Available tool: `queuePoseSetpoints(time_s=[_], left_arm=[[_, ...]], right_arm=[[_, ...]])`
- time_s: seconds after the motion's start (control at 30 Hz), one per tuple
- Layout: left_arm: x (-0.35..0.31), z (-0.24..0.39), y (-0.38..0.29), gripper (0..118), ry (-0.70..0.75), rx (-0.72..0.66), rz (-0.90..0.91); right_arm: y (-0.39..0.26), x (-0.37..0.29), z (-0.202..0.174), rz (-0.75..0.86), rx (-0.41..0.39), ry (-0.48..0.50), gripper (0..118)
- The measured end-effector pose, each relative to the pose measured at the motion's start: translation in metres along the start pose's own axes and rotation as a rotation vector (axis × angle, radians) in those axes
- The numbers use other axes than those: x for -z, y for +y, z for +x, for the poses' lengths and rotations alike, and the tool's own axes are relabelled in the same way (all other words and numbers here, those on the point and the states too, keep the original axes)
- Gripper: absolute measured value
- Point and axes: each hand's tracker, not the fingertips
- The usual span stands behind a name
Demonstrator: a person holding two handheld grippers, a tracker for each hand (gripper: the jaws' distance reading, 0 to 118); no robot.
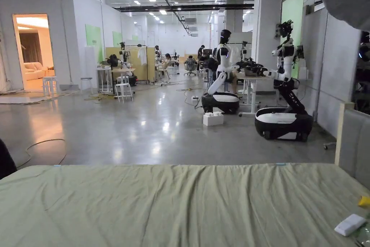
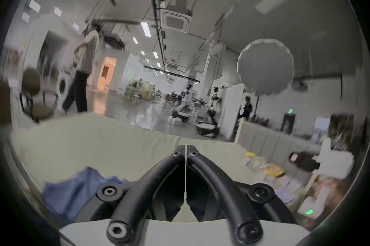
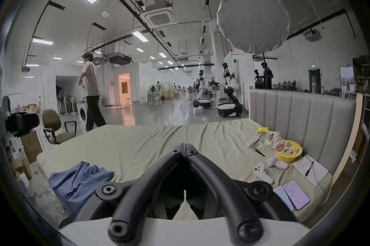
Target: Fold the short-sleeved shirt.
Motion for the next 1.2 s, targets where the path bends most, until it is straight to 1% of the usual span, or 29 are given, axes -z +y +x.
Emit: queuePoseSetpoints(time_s=[0.03, 0.07, 0.1, 0.2, 0.23, 0.33, 0.37, 0.67, 0.73, 0.77, 0.83, 0.9, 0.93, 0.97, 1.0, 1.03, 1.07, 1.1, 1.17, 1.2], left_arm=[[-0.002, -0.009, 0.000, 0, 0.015, 0.076, 0.004], [-0.004, -0.021, 0.001, 0, 0.003, 0.092, 0.007], [0.010, 0.051, 0.016, 0, -0.015, 0.070, 0.004], [0.017, 0.055, 0.021, 0, -0.027, 0.053, 0.007], [0.012, 0.043, 0.009, 0, -0.019, 0.061, 0.008], [0.020, 0.033, 0.010, 0, -0.014, 0.062, -0.007], [0.012, 0.040, 0.008, 0, -0.014, 0.058, -0.008], [0.009, 0.038, 0.008, 0, -0.004, 0.076, -0.032], [0.009, 0.028, 0.007, 2, -0.027, 0.049, -0.045], [0.009, 0.022, 0.007, 7, -0.031, 0.033, -0.051], [0.010, 0.004, 0.007, 7, -0.001, -0.016, -0.076], [0.013, -0.013, 0.007, 24, 0.019, -0.031, -0.133], [0.016, -0.023, 0.005, 35, 0.057, -0.018, -0.171], [0.022, -0.033, 0.001, 51, 0.095, -0.009, -0.205], [0.028, -0.042, -0.004, 59, 0.118, 0.002, -0.240], [0.039, -0.054, -0.011, 59, 0.134, 0.014, -0.294], [0.048, -0.064, -0.019, 64, 0.148, 0.023, -0.349], [0.058, -0.075, -0.031, 72, 0.159, 0.027, -0.389], [0.076, -0.098, -0.060, 91, 0.163, -0.001, -0.445], [0.087, -0.108, -0.076, 92, 0.189, -0.009, -0.482]], right_arm=[[0.001, -0.001, -0.004, 0.003, -0.027, 0.004, 1], [0.003, -0.001, -0.008, 0.011, -0.055, 0.003, 1], [0.006, -0.002, -0.009, 0.025, -0.083, 0.004, 1], [0.005, -0.001, -0.008, 0.010, -0.041, 0.019, 1], [0.005, -0.001, -0.008, -0.001, -0.022, 0.023, 1], [0.007, -0.002, -0.008, -0.003, -0.025, 0.022, 1], [0.007, -0.002, -0.009, -0.004, -0.029, 0.021, 1], [0.007, -0.001, -0.010, -0.014, -0.030, 0.040, 1], [0.004, 0.000, -0.009, -0.022, -0.026, 0.047, 1], [0.002, 0.000, -0.009, -0.029, -0.025, 0.051, 1], [-0.003, 0.001, -0.009, -0.044, -0.026, 0.057, 1], [-0.009, 0.004, -0.008, -0.068, -0.024, 0.066, 1], [-0.013, 0.005, -0.008, -0.083, -0.022, 0.071, 1], [-0.016, 0.007, -0.009, -0.095, -0.018, 0.073, 1], [-0.019, 0.008, -0.009, -0.107, -0.012, 0.074, 1], [-0.023, 0.010, -0.009, -0.127, -0.002, 0.082, 1], [-0.026, 0.012, -0.009, -0.141, 0.006, 0.088, 1], [-0.032, 0.014, -0.009, -0.193, 0.043, 0.088, 1], [-0.039, 0.017, -0.010, -0.212, 0.033, 0.090, 1], [-0.042, 0.019, -0.010, -0.211, 0.020, 0.087, 1]])
